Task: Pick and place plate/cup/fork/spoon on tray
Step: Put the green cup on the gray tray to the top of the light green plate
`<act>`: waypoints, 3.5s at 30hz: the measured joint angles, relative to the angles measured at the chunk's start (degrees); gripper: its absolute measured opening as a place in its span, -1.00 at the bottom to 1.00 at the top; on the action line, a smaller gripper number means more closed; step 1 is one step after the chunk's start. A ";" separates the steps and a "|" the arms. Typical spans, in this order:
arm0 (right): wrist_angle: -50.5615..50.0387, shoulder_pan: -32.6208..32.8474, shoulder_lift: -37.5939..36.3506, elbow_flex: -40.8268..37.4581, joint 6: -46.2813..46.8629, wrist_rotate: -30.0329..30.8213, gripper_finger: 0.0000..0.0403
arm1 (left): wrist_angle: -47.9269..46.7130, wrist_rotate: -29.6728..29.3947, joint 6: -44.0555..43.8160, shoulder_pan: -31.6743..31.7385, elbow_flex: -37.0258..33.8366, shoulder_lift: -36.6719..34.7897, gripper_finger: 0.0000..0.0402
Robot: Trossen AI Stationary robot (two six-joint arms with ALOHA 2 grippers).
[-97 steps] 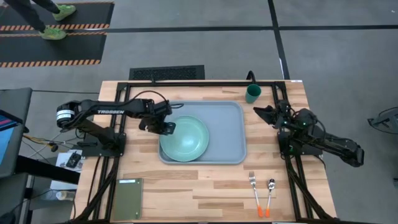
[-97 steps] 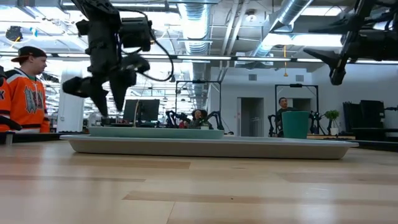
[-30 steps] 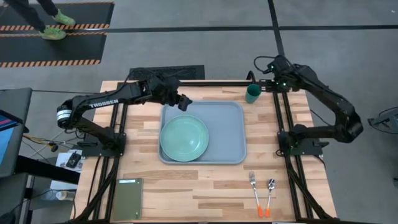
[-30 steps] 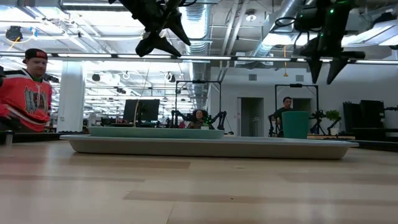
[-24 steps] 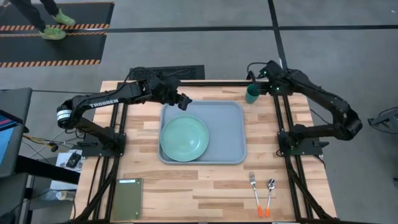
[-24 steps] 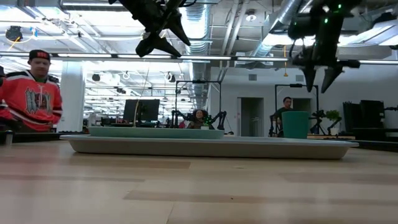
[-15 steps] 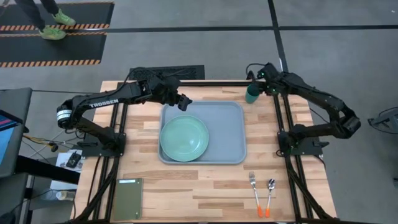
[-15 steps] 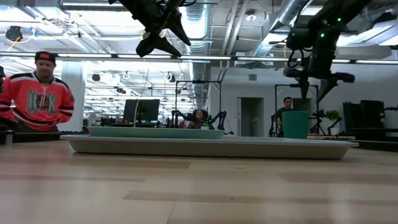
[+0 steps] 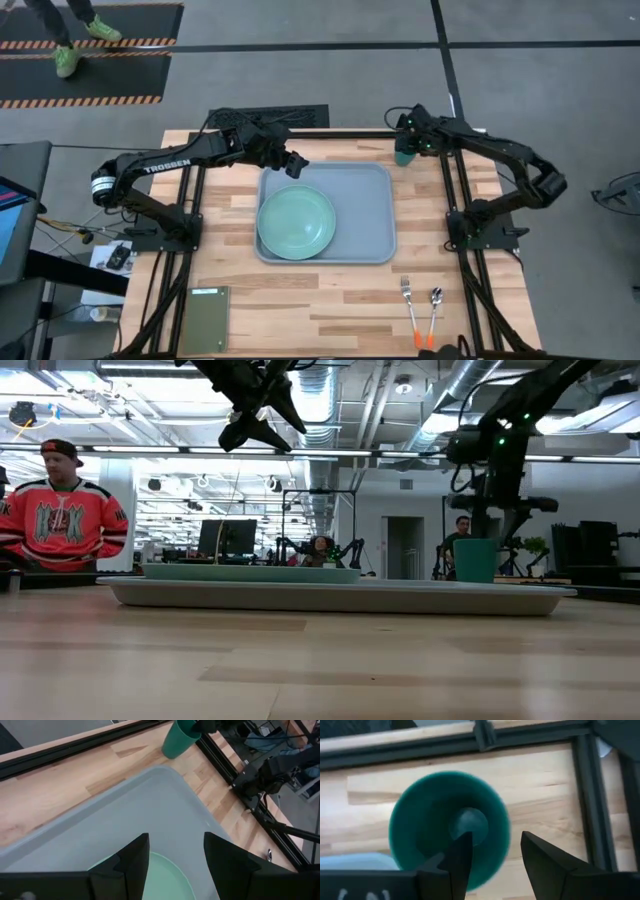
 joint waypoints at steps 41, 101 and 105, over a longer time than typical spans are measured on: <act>-5.72 22.15 4.46 15.98 -5.27 -6.35 -0.97 | -0.07 7.10 -0.48 11.72 -0.04 0.02 -0.13; -8.40 25.64 -1.42 28.04 -13.76 -13.20 0.08 | 3.59 5.60 -0.30 4.06 -0.01 7.12 -0.13; -9.58 26.59 -4.84 28.04 -13.61 -13.15 0.08 | 4.65 9.33 -1.12 3.45 2.10 13.05 -0.13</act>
